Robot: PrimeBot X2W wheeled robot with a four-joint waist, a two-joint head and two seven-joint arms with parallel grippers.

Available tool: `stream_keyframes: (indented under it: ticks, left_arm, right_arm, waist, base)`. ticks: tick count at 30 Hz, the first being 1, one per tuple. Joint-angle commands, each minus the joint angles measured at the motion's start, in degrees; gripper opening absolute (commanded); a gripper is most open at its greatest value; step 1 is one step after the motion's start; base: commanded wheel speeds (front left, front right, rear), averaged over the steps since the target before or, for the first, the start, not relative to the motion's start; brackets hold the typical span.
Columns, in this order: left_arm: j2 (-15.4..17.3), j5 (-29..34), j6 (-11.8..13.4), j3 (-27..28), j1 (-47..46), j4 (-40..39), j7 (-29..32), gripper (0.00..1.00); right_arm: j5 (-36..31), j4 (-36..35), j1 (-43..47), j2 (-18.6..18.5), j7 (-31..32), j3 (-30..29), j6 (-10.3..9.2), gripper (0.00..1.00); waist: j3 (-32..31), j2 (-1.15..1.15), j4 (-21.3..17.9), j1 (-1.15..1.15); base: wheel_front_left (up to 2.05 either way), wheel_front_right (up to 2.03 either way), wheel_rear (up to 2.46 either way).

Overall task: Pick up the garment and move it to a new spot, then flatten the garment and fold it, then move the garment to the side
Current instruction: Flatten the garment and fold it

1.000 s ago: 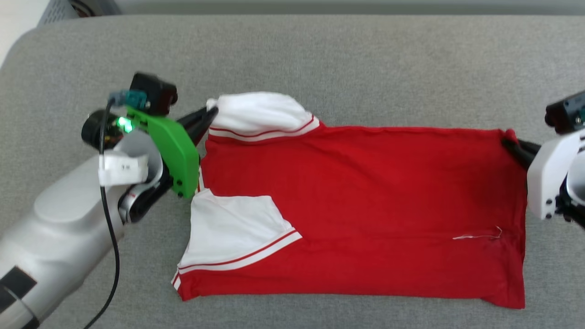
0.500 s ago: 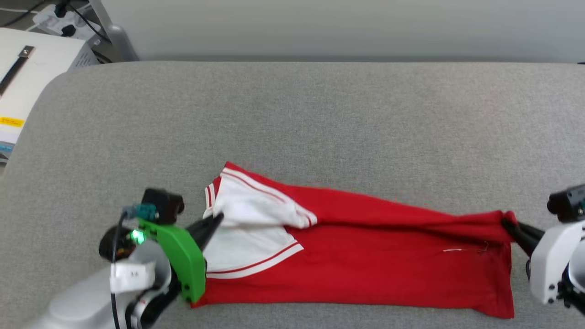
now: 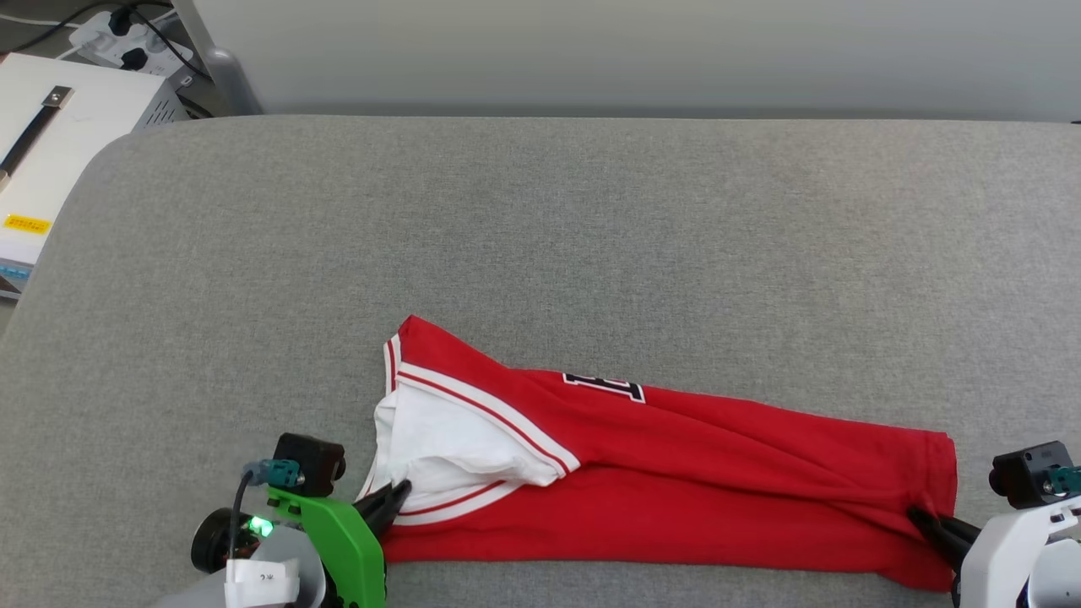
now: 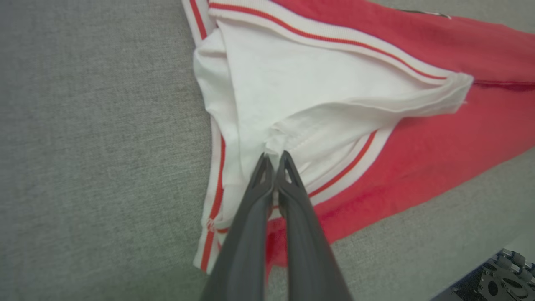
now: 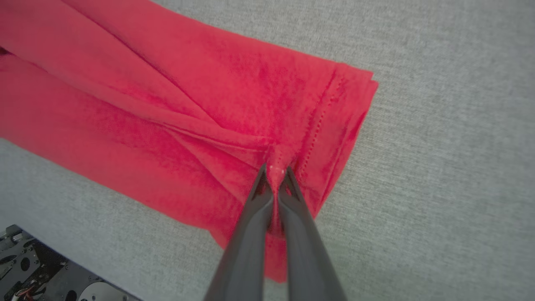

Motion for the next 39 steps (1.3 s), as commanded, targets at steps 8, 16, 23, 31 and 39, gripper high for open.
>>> stream_keyframes:
  ticks: [8,16,23,31,39]
  left_arm:
    - [-2.22,0.11,2.26,2.84,1.91,2.49,-4.61,1.00]
    - [-2.59,8.94,10.44,13.33,4.99,-1.35,-6.27,1.00]
    - [-5.61,23.07,15.03,28.56,12.37,-6.73,-6.30,1.00]
    - [-11.47,35.82,15.36,41.75,19.34,-11.21,-6.31,1.00]
    - [-18.36,45.54,11.48,51.23,24.04,-13.78,-6.31,1.00]
  right_arm:
    - [2.40,-0.44,0.39,1.51,-2.27,-0.88,-0.04,1.00]
    - [6.00,-6.09,0.84,0.13,-1.88,-9.03,-0.04,1.00]
    - [11.53,-4.77,1.86,-1.69,5.78,-13.47,-0.04,1.00]
    - [15.52,-0.98,1.06,-0.48,12.86,-12.62,-0.04,1.00]
    - [15.60,4.40,-1.47,2.05,14.62,-8.62,-0.04,1.00]
  waist:
    - [-1.12,0.00,0.00,0.00]
    - [-2.67,0.00,0.16,0.00]
    - [-2.07,0.00,1.00,0.00]
    - [-0.14,0.00,2.52,0.00]
    - [1.47,0.00,4.03,0.00]
  base:
    - [0.00,0.00,0.00]
    - [0.00,0.00,0.00]
    - [0.00,0.00,0.00]
    - [0.00,0.00,0.00]
    - [0.00,0.00,0.00]
